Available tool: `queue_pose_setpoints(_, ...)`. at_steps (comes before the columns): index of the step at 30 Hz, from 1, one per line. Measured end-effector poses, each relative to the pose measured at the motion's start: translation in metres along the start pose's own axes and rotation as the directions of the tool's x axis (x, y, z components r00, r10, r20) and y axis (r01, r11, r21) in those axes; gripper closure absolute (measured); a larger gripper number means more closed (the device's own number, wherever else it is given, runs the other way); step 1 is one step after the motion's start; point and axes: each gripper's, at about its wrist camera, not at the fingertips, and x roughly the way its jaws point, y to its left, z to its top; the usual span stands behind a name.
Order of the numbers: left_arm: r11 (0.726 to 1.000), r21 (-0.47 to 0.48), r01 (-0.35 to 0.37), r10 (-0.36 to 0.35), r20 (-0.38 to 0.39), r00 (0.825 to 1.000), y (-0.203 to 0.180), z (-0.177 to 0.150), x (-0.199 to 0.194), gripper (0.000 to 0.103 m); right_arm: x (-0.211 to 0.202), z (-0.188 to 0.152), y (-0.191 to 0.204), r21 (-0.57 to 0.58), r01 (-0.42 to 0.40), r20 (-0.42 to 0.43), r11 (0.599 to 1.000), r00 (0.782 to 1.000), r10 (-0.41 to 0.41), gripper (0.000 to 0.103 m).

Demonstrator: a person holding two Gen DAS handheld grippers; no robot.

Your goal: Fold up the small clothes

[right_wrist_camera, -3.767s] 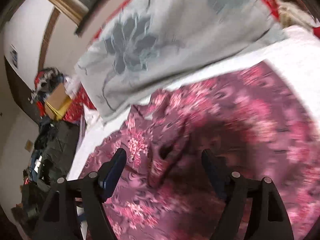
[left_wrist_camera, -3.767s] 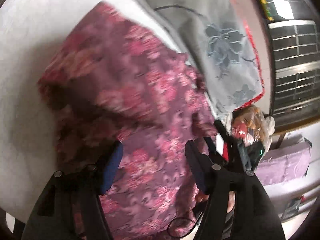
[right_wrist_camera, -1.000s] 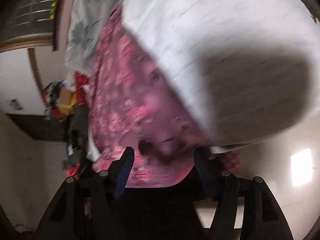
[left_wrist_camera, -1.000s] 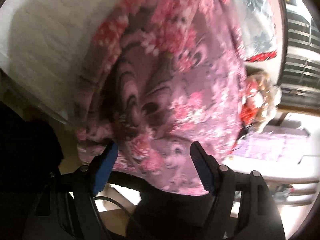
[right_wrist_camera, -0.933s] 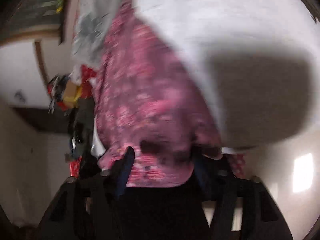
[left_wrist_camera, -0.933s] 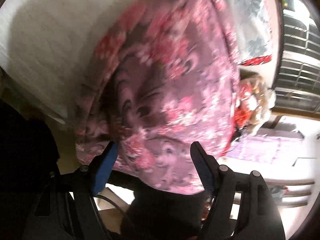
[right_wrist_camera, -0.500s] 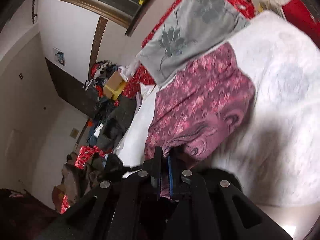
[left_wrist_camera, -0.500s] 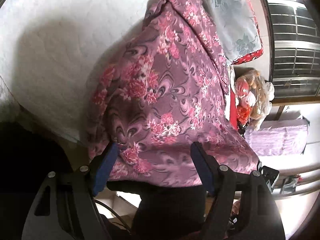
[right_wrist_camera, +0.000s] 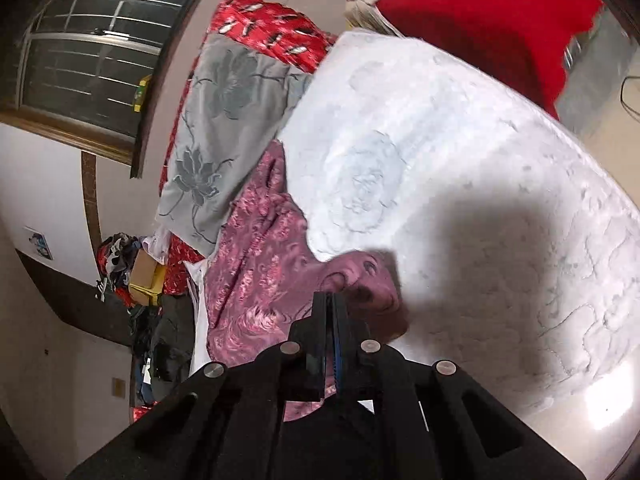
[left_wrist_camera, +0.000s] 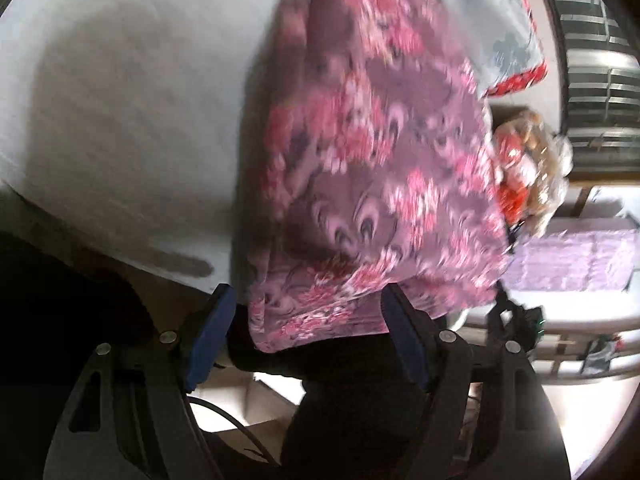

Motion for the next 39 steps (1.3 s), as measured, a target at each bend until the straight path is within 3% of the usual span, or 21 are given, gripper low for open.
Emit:
queue_pose_setpoints(9,0.997,-0.029,-0.073,0.068,-0.131,0.989,0.009,-0.02,0.064,0.031,0.012,-0.008,0.006,-0.019,-0.009,-0.058,1.0,0.998,0.008,0.096)
queue_pose_setpoints(10,0.998,-0.037,-0.045,0.04,-0.131,0.991,0.01,-0.019,0.065,0.036,0.014,-0.011,0.008,-0.021,-0.004,-0.061,1.0,0.998,0.003,0.096)
queue_pose_setpoints(12,1.0,-0.017,0.024,-0.026,-0.136,0.99,0.004,-0.018,0.061,0.072,0.012,-0.014,0.011,-0.032,0.002,-0.067,0.999,0.998,-0.004,0.095)
queue_pose_setpoints(14,0.997,0.021,0.08,-0.077,-0.134,0.988,-0.004,-0.02,0.053,0.098,0.009,-0.016,0.013,-0.042,0.016,-0.063,0.999,0.998,-0.019,0.094)
queue_pose_setpoints(17,0.984,0.061,0.167,-0.162,-0.087,0.983,-0.018,-0.018,0.022,0.098,0.003,-0.014,0.016,-0.059,0.053,-0.045,0.997,0.997,-0.056,0.082)
queue_pose_setpoints(19,0.972,0.093,0.215,-0.213,-0.023,0.977,-0.029,-0.013,-0.007,0.099,0.001,-0.013,0.019,-0.096,0.094,-0.021,0.991,0.995,-0.097,0.055)
queue_pose_setpoints(21,0.962,0.111,0.247,-0.252,0.034,0.967,-0.035,-0.008,-0.032,0.099,0.008,-0.013,0.021,-0.13,0.118,-0.027,0.985,0.992,-0.122,0.052)
queue_pose_setpoints(23,0.954,0.118,0.276,-0.287,0.083,0.954,-0.038,-0.003,-0.055,0.099,0.021,-0.015,0.023,-0.142,0.103,-0.072,0.984,0.991,-0.115,0.054)
queue_pose_setpoints(25,0.946,0.119,0.3,-0.314,0.123,0.941,-0.038,-0.001,-0.075,0.099,0.029,-0.024,0.034,-0.177,0.04,-0.113,0.983,0.992,-0.06,0.097)
queue_pose_setpoints(29,0.937,0.145,0.317,-0.341,0.191,0.921,-0.036,-0.01,-0.111,0.102,0.011,-0.043,0.066,-0.208,-0.105,-0.129,0.973,0.989,0.079,0.097)
queue_pose_setpoints(32,0.924,0.182,0.337,-0.376,0.267,0.887,-0.035,-0.017,-0.142,0.102,-0.014,-0.061,0.086,-0.213,-0.205,-0.162,0.955,0.972,0.173,0.097)
queue_pose_setpoints(33,0.924,0.188,0.332,-0.375,0.281,0.884,-0.033,-0.021,-0.15,0.102,-0.021,-0.068,0.09,-0.215,-0.22,-0.174,0.952,0.967,0.184,0.097)
queue_pose_setpoints(35,0.933,0.175,0.315,-0.354,0.29,0.889,-0.027,-0.025,-0.156,0.102,-0.032,-0.078,0.087,-0.213,-0.212,-0.181,0.954,0.968,0.175,0.097)
queue_pose_setpoints(39,0.961,0.145,0.235,-0.263,0.212,0.941,-0.021,-0.029,-0.129,0.1,-0.03,-0.081,0.059,-0.197,-0.071,-0.142,0.978,0.989,0.043,0.097)
